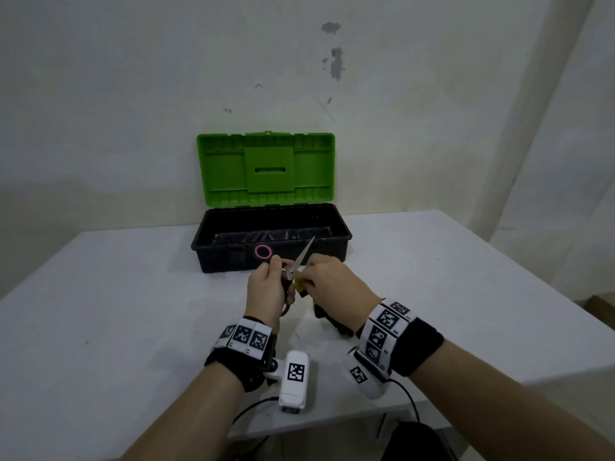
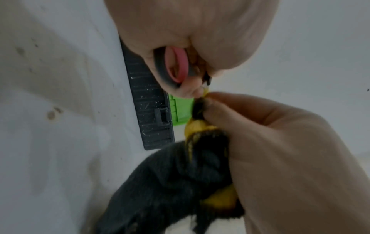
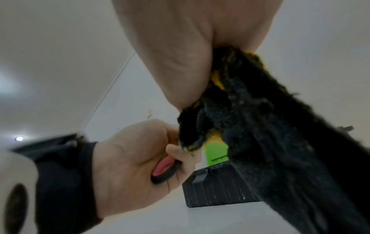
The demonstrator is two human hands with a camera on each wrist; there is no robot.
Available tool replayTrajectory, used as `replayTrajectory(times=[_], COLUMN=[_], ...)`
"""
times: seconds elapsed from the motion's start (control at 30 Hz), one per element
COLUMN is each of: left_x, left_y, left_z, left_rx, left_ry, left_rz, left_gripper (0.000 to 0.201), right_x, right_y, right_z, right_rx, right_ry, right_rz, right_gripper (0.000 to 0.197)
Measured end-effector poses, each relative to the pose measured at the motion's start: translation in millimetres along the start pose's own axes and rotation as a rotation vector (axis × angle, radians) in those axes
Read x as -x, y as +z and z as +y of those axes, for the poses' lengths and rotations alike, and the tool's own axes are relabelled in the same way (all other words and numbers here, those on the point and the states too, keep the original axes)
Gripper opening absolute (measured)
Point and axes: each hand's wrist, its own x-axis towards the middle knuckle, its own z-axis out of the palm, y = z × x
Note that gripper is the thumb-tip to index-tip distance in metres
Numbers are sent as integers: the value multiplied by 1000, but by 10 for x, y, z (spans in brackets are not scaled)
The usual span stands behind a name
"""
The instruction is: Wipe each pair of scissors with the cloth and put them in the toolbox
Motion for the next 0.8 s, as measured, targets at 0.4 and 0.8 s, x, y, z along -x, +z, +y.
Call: replayTrajectory(times=[0.4, 0.8], left_x=[-2, -9], left_y=[25, 60], left_z=[-25, -58], left_rx=[-12, -9], left_ry=[22, 6], left_rz=[-12, -22], left_gripper=[39, 37], right_x=[-25, -72], right_y=[0, -16], right_z=[25, 177], right_rx=[-18, -91], right_ry=[-40, 66], right_rz=[6, 209], right_gripper=[24, 23])
